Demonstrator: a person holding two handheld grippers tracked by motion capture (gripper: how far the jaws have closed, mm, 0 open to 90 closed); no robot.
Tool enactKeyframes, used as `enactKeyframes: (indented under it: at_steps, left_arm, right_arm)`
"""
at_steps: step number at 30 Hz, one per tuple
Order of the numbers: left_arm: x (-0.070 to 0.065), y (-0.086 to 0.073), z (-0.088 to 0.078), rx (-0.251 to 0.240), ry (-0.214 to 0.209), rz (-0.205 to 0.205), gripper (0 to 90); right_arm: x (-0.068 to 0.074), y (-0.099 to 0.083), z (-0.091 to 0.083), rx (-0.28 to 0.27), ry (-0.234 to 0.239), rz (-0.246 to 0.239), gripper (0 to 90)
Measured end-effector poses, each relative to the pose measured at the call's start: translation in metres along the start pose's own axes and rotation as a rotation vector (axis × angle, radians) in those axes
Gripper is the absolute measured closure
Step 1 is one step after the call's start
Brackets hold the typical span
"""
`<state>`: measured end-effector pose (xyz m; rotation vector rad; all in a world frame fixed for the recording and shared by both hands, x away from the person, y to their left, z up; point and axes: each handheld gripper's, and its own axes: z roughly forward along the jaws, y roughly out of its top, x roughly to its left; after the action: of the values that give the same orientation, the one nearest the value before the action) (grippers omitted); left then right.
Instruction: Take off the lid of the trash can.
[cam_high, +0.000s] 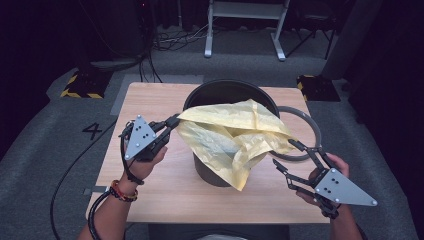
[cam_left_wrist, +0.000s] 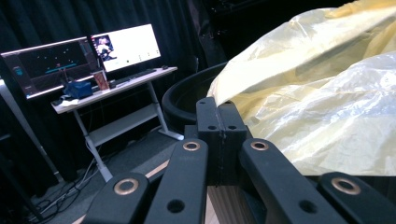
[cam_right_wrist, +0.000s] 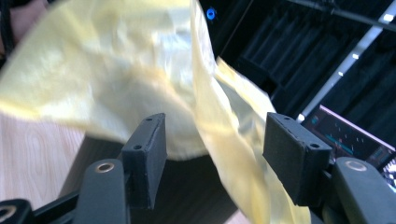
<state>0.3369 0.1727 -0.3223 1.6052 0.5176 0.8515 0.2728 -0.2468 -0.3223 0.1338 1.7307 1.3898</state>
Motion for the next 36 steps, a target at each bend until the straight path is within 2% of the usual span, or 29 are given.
enactKeyframes:
  at_steps: [6,9,10,11,13,18,22,26,28,36]
  left_arm:
    - [-0.002,0.002,0.002,0.004,0.001,0.021,90.0]
    - [-0.002,0.002,0.001,0.002,0.003,0.021,90.0]
    - [-0.002,0.002,0.001,0.002,0.005,0.02,90.0]
    - [-0.001,0.002,0.0,0.004,0.008,0.021,90.0]
    - [0.001,0.002,-0.001,0.003,0.011,0.011,90.0]
    - [0.013,0.0,-0.004,-0.004,0.02,-0.027,90.0]
    - [0.023,-0.004,-0.004,0.002,0.025,-0.055,90.0]
    - [0.027,-0.006,0.001,0.019,0.033,-0.052,90.0]
    - [0.03,-0.005,0.004,0.024,0.024,-0.055,90.0]
    - [0.043,-0.007,0.019,0.038,-0.004,-0.066,89.4]
  right_arm:
    - [0.005,0.02,0.013,0.0,0.038,-0.024,38.1]
    - [0.006,0.026,0.018,0.014,0.044,-0.035,54.9]
    - [0.007,0.026,0.02,0.023,0.052,-0.045,66.6]
    - [0.008,0.026,0.021,0.029,0.072,-0.056,78.0]
    - [0.01,0.023,0.023,0.042,0.112,-0.065,88.8]
    - [0.013,0.013,0.021,0.069,0.19,-0.076,90.0]
    - [0.012,0.0,0.014,0.103,0.213,-0.071,90.0]
    - [0.01,-0.013,0.009,0.143,0.199,-0.06,90.0]
    - [0.008,-0.02,0.008,0.154,0.196,-0.062,90.0]
    - [-0.003,-0.044,0.009,0.215,0.133,-0.053,90.0]
